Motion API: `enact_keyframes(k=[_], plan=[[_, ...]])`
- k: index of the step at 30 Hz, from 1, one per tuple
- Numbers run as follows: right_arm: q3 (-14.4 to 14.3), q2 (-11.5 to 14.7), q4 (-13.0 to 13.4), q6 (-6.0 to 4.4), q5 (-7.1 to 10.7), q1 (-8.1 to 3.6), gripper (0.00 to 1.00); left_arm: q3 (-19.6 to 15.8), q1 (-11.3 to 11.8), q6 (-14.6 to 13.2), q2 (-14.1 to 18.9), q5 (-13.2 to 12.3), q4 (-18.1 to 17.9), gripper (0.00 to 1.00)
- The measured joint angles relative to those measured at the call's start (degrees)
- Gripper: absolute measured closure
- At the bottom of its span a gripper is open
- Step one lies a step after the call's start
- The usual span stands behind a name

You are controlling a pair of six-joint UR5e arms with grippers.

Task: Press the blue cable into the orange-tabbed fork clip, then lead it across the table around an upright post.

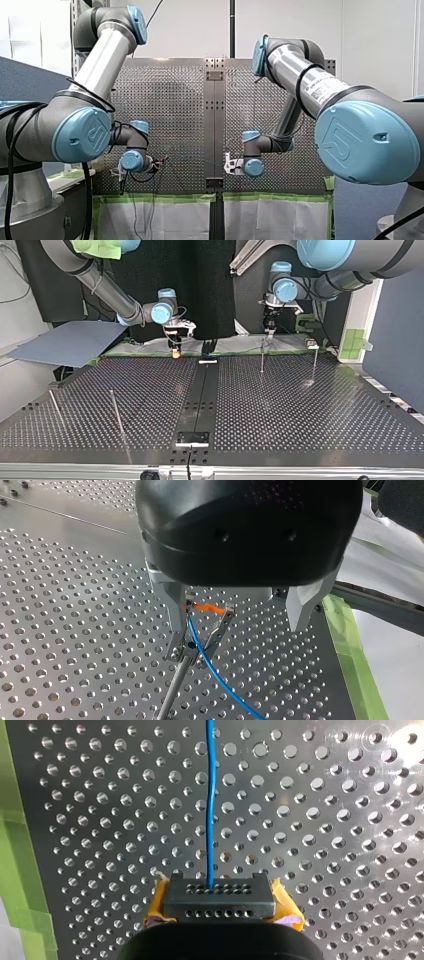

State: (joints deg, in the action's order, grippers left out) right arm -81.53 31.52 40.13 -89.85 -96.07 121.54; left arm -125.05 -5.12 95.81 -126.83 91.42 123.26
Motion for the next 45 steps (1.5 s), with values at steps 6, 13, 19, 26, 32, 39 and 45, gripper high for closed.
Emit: enact_keyframes(k=[6, 13, 19, 26, 32, 39, 45], plan=[[0.00, 0.00, 0.03, 0.11, 0.00, 0.17, 1.00, 0.01, -0.01, -0.09, 0.00, -0.20, 0.02, 0.00], [0.00, 0.00, 0.17, 0.21, 0.00, 0.20, 1.00, 0.01, -0.74, -1.99, -0.01, -2.24, 0.09, 0.00], [0.00, -0.03, 0.36, 0.36, -0.02, 0.23, 1.00, 0.78, -2.62, -1.67, -0.02, -1.74, -0.45, 0.00], [0.00, -0.07, 0.39, 0.44, -0.02, 0.23, 1.00, 2.57, -4.77, 0.10, -0.02, 0.28, -0.90, 0.00], [0.00, -0.08, 0.28, 0.45, 0.00, 0.28, 1.00, 4.80, -6.74, 2.21, -0.14, 2.24, -1.22, 0.00], [0.00, -0.10, 0.19, 0.45, 0.00, 0.41, 1.00, 7.74, -8.39, 2.93, -1.28, 3.68, -0.72, 0.00], [0.00, -0.10, 0.12, 0.44, 0.00, 0.48, 1.00, 10.76, -9.65, 3.26, -4.11, 6.02, 0.41, 0.00]])
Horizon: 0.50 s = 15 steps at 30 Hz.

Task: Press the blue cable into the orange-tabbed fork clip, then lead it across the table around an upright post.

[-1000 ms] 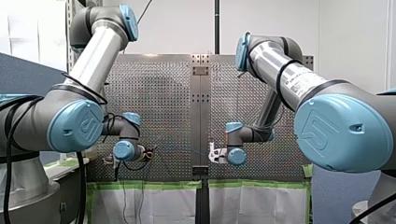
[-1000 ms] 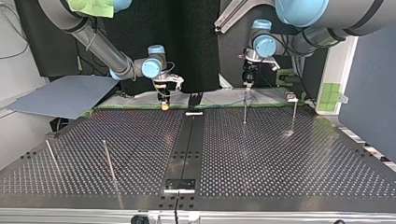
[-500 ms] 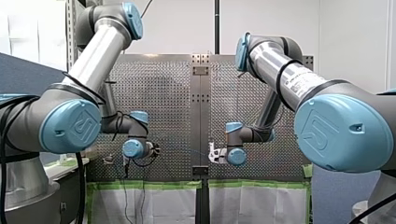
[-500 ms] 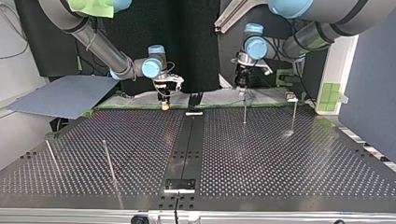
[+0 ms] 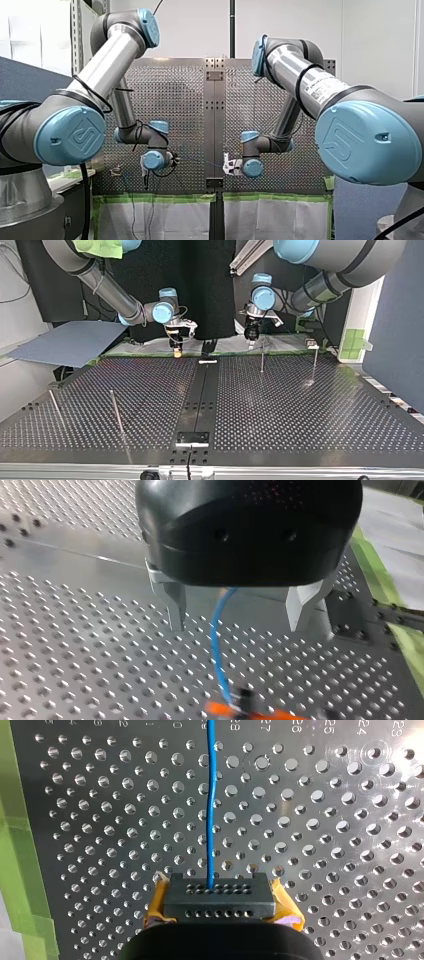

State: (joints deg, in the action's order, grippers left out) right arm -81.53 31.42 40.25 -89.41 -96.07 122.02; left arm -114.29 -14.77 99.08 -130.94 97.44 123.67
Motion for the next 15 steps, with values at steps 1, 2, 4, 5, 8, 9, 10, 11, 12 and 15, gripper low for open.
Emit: enact_keyframes(k=[1, 2, 4, 5, 8, 9, 10, 11, 12, 15], plan=[[0.00, 0.00, -0.02, 0.00, 0.00, 0.01, 1.00, 0.69, -0.15, -0.03, -0.68, 0.66, 0.22, 0.00], [0.00, 0.01, -0.04, 0.00, 0.01, 0.03, 1.00, 1.21, -0.25, -0.05, -1.19, 1.11, 0.29, 0.00], [0.00, 0.01, -0.10, 0.01, 0.01, 0.07, 1.00, 2.46, -0.43, -0.12, -2.45, 1.93, 0.37, 0.00], [0.00, 0.01, -0.12, 0.01, 0.01, 0.08, 1.00, 3.01, -0.51, -0.15, -2.98, 2.26, 0.40, 0.00], [-0.01, 0.00, -0.15, 0.01, 0.00, 0.20, 1.00, 4.81, -0.75, -0.33, -4.50, 3.46, 0.65, 0.00], [0.00, 0.00, -0.15, 0.01, 0.00, 0.26, 1.00, 5.35, -0.80, -0.43, -4.75, 3.91, 0.74, 0.00], [0.00, 0.00, -0.16, 0.01, 0.00, 0.33, 1.00, 6.04, -0.86, -0.59, -4.99, 4.54, 0.82, 0.00], [-0.01, -0.02, -0.16, 0.01, 0.00, 0.39, 1.00, 6.48, -0.90, -0.73, -5.10, 5.02, 0.87, 0.00], [-0.01, -0.03, -0.16, 0.01, 0.00, 0.45, 1.00, 6.81, -0.93, -0.87, -5.17, 5.47, 0.90, 0.00], [0.00, -0.04, -0.16, 0.02, 0.00, 0.58, 1.00, 7.58, -0.99, -1.24, -5.28, 6.37, 0.95, 0.00]])
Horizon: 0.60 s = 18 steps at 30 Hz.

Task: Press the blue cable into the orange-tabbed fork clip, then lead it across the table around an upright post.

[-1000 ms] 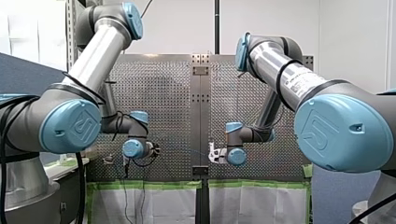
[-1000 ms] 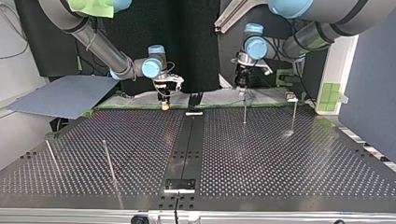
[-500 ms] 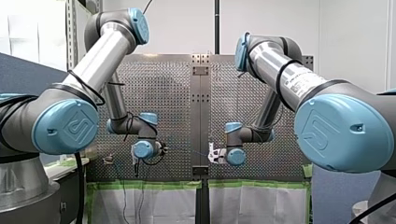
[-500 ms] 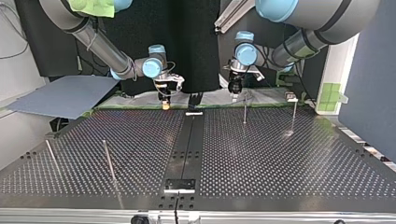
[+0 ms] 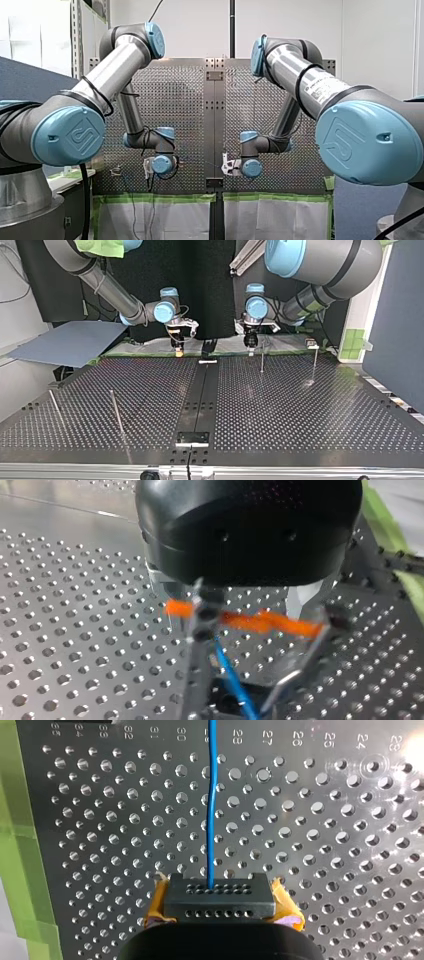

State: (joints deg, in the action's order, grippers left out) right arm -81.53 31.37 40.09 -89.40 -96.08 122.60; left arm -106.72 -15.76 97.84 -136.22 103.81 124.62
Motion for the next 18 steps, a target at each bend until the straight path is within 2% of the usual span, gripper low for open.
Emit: enact_keyframes(k=[11, 18], plan=[[0.00, -0.06, 0.00, 0.00, 0.00, 0.19, 1.00, 2.35, -0.36, -1.33, -0.04, 1.17, 2.55, 0.00], [-0.01, -0.08, 0.03, 0.00, 0.00, 0.22, 1.00, 2.82, -0.68, -1.51, -0.03, 1.70, 2.90, 0.00]])
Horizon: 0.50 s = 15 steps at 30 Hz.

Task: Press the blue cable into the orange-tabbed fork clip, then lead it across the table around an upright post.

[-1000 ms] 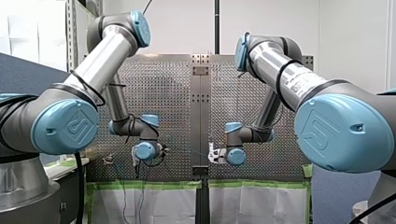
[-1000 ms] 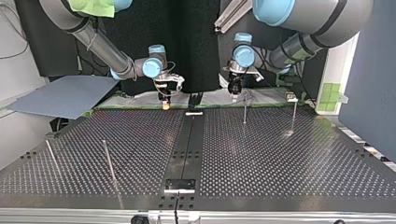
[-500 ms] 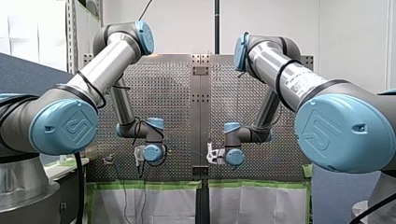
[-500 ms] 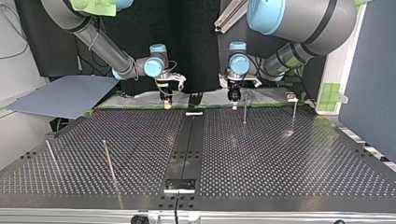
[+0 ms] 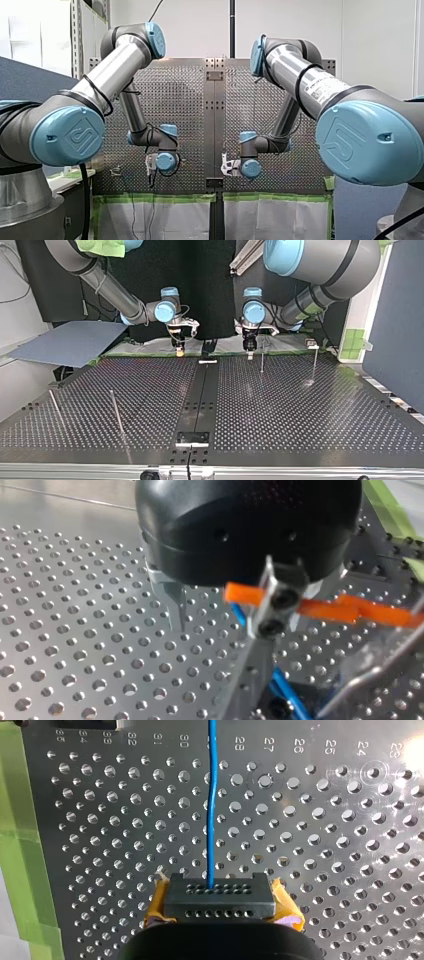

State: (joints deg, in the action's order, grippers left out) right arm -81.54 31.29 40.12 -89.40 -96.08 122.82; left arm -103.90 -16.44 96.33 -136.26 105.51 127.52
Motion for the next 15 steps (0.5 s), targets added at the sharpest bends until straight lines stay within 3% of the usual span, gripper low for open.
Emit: enact_keyframes(k=[11, 13, 14, 15], plan=[[0.01, -0.03, 0.05, 0.00, 0.00, 0.11, 1.00, 0.14, -0.37, -0.33, 0.00, 2.19, 0.15, 0.00], [0.01, -0.03, 0.04, 0.00, 0.00, 0.11, 1.00, 0.15, -0.48, -0.42, 0.02, 2.47, 0.20, 0.29], [0.00, -0.03, 0.04, 0.00, 0.00, 0.12, 1.00, 0.14, -0.52, -0.53, 0.02, 2.56, 0.20, 0.29], [0.00, -0.03, 0.05, 0.00, 0.00, 0.14, 1.00, 0.14, -0.56, -0.68, 0.03, 2.64, 0.19, 0.41]])
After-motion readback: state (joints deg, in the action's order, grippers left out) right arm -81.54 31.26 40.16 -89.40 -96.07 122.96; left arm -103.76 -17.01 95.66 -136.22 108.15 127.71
